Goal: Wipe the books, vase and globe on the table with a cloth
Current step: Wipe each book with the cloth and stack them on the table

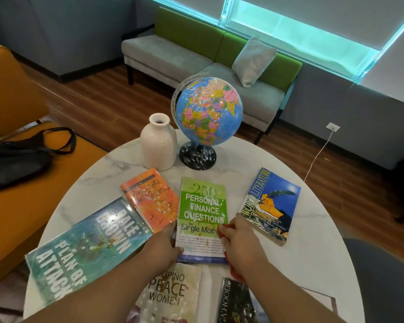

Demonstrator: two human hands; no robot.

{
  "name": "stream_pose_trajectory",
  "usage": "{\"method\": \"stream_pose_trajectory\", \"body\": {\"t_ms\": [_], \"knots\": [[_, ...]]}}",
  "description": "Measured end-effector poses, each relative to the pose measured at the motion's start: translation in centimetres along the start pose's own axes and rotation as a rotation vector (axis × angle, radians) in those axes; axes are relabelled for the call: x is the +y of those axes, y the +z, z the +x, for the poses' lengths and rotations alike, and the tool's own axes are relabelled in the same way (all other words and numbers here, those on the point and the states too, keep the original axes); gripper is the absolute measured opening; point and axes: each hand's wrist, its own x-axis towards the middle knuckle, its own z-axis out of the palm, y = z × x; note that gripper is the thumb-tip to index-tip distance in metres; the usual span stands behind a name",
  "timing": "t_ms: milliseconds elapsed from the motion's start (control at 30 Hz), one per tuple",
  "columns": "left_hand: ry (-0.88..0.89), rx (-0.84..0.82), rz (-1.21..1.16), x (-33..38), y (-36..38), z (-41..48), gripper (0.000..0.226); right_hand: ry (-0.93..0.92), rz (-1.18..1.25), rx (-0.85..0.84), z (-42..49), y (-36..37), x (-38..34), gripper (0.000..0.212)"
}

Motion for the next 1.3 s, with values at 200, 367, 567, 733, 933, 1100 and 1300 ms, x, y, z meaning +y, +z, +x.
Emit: {"method": "stream_pose_trajectory", "body": {"t_ms": [200, 367, 567, 733, 933, 1100, 1300], "knots": [[0.016, -0.004, 0.003, 0.0, -0.1, 0.0, 0.063, 0.033, 0.006, -0.001, -0.1, -0.4, 0.4, 0.018], [0.017, -0.003, 0.002, -0.1, 0.0, -0.1, 0.064, -0.029, 0.010, -0.053, -0.9, -0.3, 0.1, 0.013], [0.021, -0.005, 0.011, 0.0, 0.0, 0.0, 0.064, -0.172, -0.151, -0.140, -1.1, 0.3, -1.2, 0.035], [0.011, 0.002, 0.024, 0.0, 0.0, 0.0, 0.066, -0.134, -0.112, -0.083, -0.9, 0.0, -1.8, 0.032], [-0.003, 0.009, 0.030, 0.0, 0.0, 0.0, 0.067, -0.153, -0.078, -0.130, -1.2, 0.2, -1.8, 0.031], [-0.012, 0.016, 0.043, 0.0, 0.0, 0.0, 0.066, -0.236, -0.127, -0.141, -1.5, 0.7, -3.5, 0.036], [-0.004, 0.003, 0.020, 0.1, 0.1, 0.0, 0.063, -0.131, -0.036, -0.068, -1.0, 0.8, -4.1, 0.030]]}}
